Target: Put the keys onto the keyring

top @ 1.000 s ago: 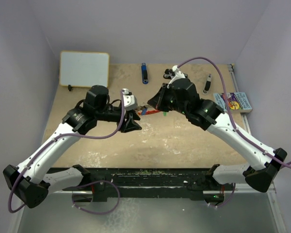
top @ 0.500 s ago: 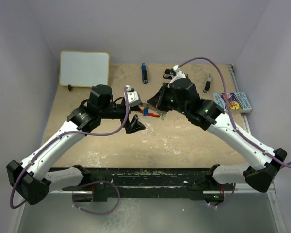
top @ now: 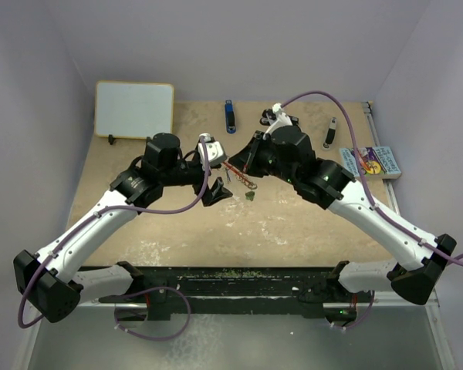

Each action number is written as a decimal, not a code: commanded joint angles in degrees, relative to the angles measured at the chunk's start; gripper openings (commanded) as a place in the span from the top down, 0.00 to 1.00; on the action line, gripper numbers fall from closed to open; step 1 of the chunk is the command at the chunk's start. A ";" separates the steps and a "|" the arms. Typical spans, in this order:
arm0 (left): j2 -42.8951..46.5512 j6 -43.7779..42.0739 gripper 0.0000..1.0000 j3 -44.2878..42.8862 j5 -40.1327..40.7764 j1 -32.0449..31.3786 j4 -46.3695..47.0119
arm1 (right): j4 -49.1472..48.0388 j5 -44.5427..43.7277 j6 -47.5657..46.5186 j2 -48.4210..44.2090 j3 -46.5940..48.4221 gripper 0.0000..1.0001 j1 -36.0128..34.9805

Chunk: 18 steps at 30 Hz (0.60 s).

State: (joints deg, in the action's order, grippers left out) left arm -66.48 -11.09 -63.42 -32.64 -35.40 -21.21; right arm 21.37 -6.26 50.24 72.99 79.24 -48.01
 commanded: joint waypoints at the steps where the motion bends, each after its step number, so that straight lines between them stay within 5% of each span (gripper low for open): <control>1: -0.31 -1.58 0.02 -2.53 1.05 -0.37 4.05 | -5.43 1.07 1.30 -0.56 0.18 1.00 -0.56; 18: -0.54 -3.53 0.37 -3.07 1.81 -0.30 4.73 | -6.91 1.71 1.48 -0.83 -1.61 1.00 -0.59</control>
State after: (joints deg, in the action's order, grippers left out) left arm -66.87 -12.99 -63.55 -31.81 -35.40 -20.12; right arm 18.92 -5.80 50.92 72.99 77.45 -48.16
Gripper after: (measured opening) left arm 0.645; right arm 0.004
